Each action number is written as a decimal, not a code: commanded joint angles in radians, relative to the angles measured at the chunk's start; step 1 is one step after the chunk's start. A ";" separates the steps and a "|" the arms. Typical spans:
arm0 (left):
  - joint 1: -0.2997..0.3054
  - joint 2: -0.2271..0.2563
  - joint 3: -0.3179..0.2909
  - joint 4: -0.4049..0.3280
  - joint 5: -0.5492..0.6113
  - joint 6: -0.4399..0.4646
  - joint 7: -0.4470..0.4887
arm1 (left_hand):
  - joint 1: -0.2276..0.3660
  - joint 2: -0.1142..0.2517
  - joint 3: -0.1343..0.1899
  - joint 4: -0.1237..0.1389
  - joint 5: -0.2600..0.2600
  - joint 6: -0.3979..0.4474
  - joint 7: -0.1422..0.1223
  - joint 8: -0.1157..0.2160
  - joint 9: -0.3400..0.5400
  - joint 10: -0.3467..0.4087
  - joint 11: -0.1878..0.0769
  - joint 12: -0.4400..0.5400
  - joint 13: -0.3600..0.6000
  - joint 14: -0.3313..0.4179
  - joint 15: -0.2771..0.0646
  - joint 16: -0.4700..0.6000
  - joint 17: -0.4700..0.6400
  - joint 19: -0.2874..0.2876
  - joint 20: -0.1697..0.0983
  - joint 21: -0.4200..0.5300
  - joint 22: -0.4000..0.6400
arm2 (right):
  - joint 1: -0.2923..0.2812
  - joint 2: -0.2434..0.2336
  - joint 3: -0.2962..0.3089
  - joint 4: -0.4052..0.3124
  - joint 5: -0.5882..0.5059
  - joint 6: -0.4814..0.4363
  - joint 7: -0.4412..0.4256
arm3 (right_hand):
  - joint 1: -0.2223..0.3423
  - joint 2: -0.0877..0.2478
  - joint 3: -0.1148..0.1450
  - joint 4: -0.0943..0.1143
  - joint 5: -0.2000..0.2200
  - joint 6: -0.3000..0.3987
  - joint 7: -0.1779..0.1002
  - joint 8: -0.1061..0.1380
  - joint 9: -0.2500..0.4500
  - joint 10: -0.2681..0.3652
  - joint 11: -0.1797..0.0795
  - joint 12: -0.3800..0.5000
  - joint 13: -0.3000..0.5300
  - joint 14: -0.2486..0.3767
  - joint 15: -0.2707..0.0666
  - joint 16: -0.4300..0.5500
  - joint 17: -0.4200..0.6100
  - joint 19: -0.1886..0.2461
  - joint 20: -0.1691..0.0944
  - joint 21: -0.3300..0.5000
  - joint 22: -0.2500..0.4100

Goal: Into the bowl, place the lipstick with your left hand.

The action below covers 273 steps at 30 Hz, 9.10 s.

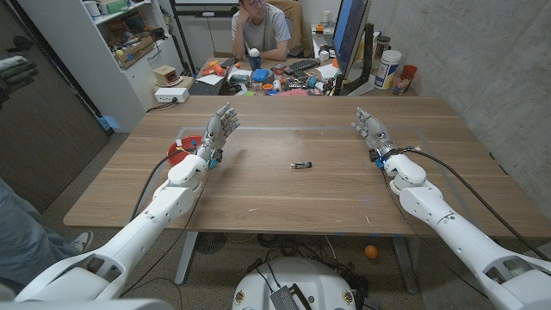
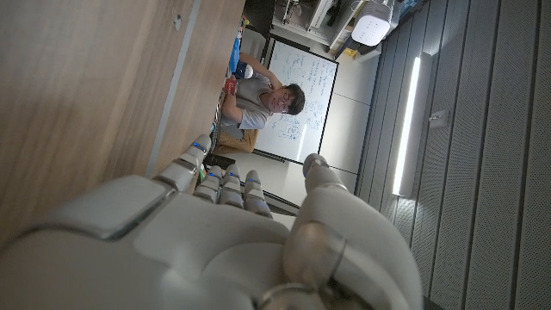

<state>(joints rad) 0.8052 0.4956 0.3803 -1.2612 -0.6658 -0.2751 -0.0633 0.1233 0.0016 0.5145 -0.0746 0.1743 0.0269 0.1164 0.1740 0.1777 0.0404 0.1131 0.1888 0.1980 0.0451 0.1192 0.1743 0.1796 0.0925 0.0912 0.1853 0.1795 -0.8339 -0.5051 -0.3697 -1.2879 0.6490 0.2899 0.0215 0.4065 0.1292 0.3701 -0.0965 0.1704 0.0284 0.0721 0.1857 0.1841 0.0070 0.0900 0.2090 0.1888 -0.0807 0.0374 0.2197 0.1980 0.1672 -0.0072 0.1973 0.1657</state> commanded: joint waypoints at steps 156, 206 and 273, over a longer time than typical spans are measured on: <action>-0.371 0.286 0.448 -0.465 1.307 0.321 -0.335 | 0.501 0.008 0.065 -0.098 0.006 0.246 -0.075 0.064 0.020 0.156 -0.079 0.084 0.057 0.106 -0.038 0.018 0.008 -0.020 0.066 0.007 0.005 | -0.002 0.028 0.006 -0.068 -0.114 0.057 -0.169 | -0.015 -0.001 -0.037 -0.010 0.004 0.011 -0.020 0.010 0.006 0.028 0.014 -0.005 0.003 0.075 0.018 0.018 0.015 0.055 0.032 0.005 0.006; -0.359 0.143 0.553 -0.440 1.472 0.326 -0.425 | 0.509 -0.002 0.039 -0.087 0.003 0.239 -0.074 0.049 0.021 0.153 -0.078 0.082 0.063 0.121 -0.010 0.027 0.008 -0.029 0.100 0.015 0.006 | 0.025 0.041 0.011 -0.011 -0.098 0.096 -0.126 | -0.016 -0.004 -0.046 -0.016 0.006 0.022 -0.024 0.013 0.006 0.049 0.019 -0.001 0.004 0.087 0.017 0.017 0.017 0.063 0.035 0.003 0.006; -0.259 0.116 0.580 -0.481 1.577 0.470 -0.354 | 0.526 0.004 0.012 -0.088 0.005 0.308 -0.086 0.061 0.024 0.229 -0.106 0.109 0.074 0.178 -0.026 0.044 0.009 -0.007 0.101 0.027 0.007 | 0.010 0.069 0.029 0.069 -0.032 0.161 -0.056 | -0.022 -0.010 -0.060 -0.020 0.007 0.020 -0.026 0.010 0.006 0.051 0.018 -0.005 0.005 0.091 0.020 0.013 0.019 0.064 0.039 -0.001 0.006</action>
<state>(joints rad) 0.5410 0.6244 0.9457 -1.7519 0.8979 0.1784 -0.4274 0.6325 0.0057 0.5308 -0.1600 0.1796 0.3185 0.0359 0.2273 0.1976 0.2419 0.0148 0.2830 0.2674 0.2050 0.0967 0.2112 0.1837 0.0720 0.1908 0.2003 0.1837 -0.8170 -0.4442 -0.3465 -1.2444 0.6037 0.4373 -0.0474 0.3888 0.1253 0.3146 -0.1185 0.1702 0.0445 0.0483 0.1935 0.1880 0.0554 0.1052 0.2033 0.1880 0.0037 0.0533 0.2312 0.2114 0.2242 0.0285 0.1991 0.1696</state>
